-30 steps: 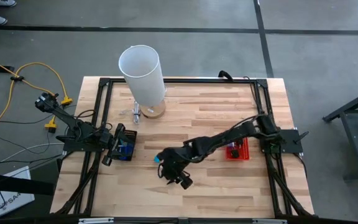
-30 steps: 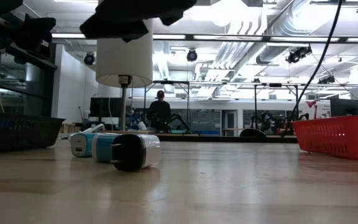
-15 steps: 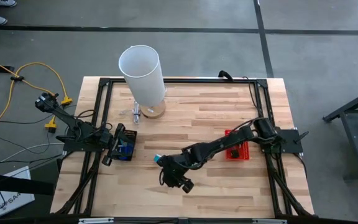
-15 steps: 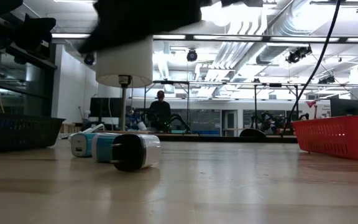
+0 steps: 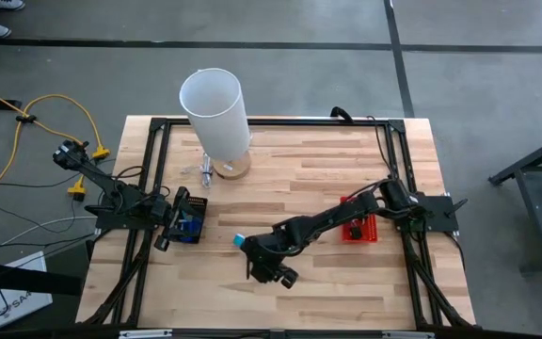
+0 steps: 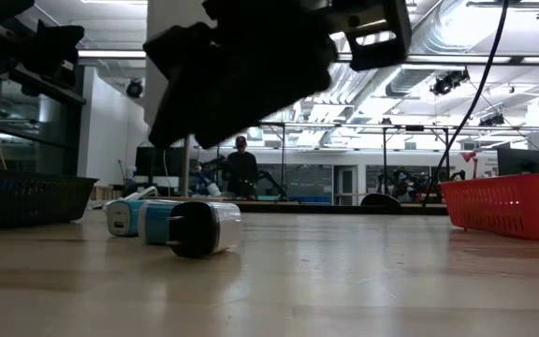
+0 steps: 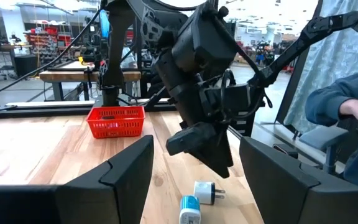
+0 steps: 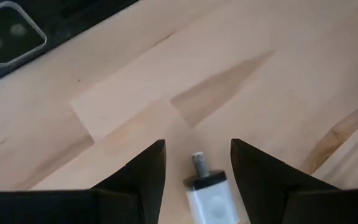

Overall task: Pick & Place Office items
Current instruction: Put the white charger adapter into the red bin

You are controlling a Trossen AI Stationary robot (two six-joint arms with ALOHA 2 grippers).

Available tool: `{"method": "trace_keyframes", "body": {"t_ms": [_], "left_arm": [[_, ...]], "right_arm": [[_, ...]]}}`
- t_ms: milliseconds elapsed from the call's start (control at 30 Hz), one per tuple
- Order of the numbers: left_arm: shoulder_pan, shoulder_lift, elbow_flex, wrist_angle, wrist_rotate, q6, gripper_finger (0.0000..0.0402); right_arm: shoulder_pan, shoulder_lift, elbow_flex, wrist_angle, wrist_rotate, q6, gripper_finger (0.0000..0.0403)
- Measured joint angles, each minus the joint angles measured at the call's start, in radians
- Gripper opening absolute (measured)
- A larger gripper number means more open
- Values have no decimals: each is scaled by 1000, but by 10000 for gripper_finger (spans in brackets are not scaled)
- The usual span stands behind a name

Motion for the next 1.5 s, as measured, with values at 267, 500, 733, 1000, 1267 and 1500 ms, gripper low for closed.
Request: {"method": "trace_keyframes", "body": {"t_ms": [267, 500, 733, 1000, 1267, 1500], "left_arm": [[0, 0, 0, 0, 0, 0, 233], [0, 0, 0, 0, 0, 0, 233], [0, 0, 0, 0, 0, 0, 233], [0, 0, 0, 0, 0, 0, 233], [0, 0, 0, 0, 0, 0, 233], [0, 0, 0, 0, 0, 0, 233]], "right_arm": [[-2, 1, 0, -28, 8, -57, 168], [-20, 36, 0, -29, 9, -58, 168], [-33, 37, 0, -23, 22, -57, 168], [-34, 37, -11, -34, 33, -51, 168], [-34, 37, -11, -37, 34, -54, 168], [-35, 53, -12, -41, 28, -56, 168]]}}
